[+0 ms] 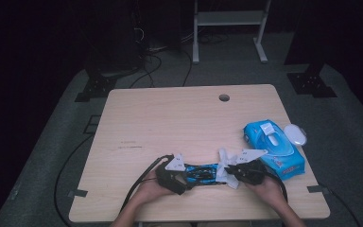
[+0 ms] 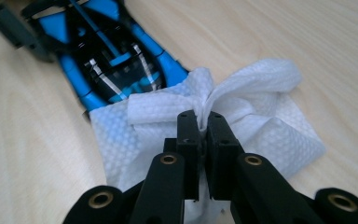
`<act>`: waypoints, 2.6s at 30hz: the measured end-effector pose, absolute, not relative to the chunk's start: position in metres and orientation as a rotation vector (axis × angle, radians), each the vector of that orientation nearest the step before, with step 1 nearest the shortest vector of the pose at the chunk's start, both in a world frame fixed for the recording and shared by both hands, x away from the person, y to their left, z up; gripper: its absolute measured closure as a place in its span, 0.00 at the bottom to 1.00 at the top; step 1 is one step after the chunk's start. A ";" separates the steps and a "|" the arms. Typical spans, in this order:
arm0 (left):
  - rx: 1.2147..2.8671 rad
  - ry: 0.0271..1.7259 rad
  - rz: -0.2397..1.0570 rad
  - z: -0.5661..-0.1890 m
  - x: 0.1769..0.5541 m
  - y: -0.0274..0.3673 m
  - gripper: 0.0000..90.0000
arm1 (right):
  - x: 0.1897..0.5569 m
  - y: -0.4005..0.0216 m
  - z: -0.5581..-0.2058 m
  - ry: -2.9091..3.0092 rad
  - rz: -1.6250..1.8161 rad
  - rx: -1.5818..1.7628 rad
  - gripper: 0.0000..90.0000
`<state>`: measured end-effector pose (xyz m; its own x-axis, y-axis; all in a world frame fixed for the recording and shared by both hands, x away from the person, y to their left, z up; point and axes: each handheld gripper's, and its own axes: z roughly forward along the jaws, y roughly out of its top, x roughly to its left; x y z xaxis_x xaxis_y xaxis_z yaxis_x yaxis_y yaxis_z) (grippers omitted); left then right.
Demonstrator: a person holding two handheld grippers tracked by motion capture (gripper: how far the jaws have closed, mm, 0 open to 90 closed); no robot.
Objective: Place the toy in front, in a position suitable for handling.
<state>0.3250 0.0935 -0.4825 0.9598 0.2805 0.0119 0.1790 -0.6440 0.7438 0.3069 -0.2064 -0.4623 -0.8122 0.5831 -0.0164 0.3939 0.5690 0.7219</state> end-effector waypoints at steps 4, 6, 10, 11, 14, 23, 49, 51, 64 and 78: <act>2.289 0.323 0.161 -0.482 0.325 0.093 0.26 | 0.293 -0.195 -0.459 2.576 1.099 0.729 0.94; 2.291 0.326 0.162 -0.482 0.325 0.093 0.26 | 0.295 -0.188 -0.457 2.582 1.152 0.711 0.94; 2.286 0.323 0.161 -0.482 0.325 0.094 0.26 | 0.294 -0.172 -0.457 2.583 1.162 0.648 0.94; 2.287 0.323 0.161 -0.482 0.325 0.094 0.26 | 0.294 -0.173 -0.457 2.586 1.159 0.645 0.94; 2.287 0.322 0.159 -0.482 0.325 0.094 0.26 | 0.294 -0.187 -0.459 2.572 1.133 0.694 0.94; 2.286 0.325 0.161 -0.482 0.325 0.094 0.26 | 0.306 -0.198 -0.461 2.496 1.058 0.786 0.94; 2.284 0.329 0.160 -0.482 0.324 0.094 0.26 | 0.332 -0.147 -0.455 2.544 1.169 0.722 0.94; 2.284 0.328 0.161 -0.482 0.324 0.094 0.26 | 0.330 -0.156 -0.456 2.542 1.164 0.732 0.94; 2.284 0.329 0.159 -0.482 0.324 0.094 0.26 | 0.324 -0.108 -0.457 2.584 1.311 0.648 0.94; 2.282 0.329 0.160 -0.483 0.324 0.094 0.26 | 0.312 -0.129 -0.454 2.603 1.332 0.622 0.94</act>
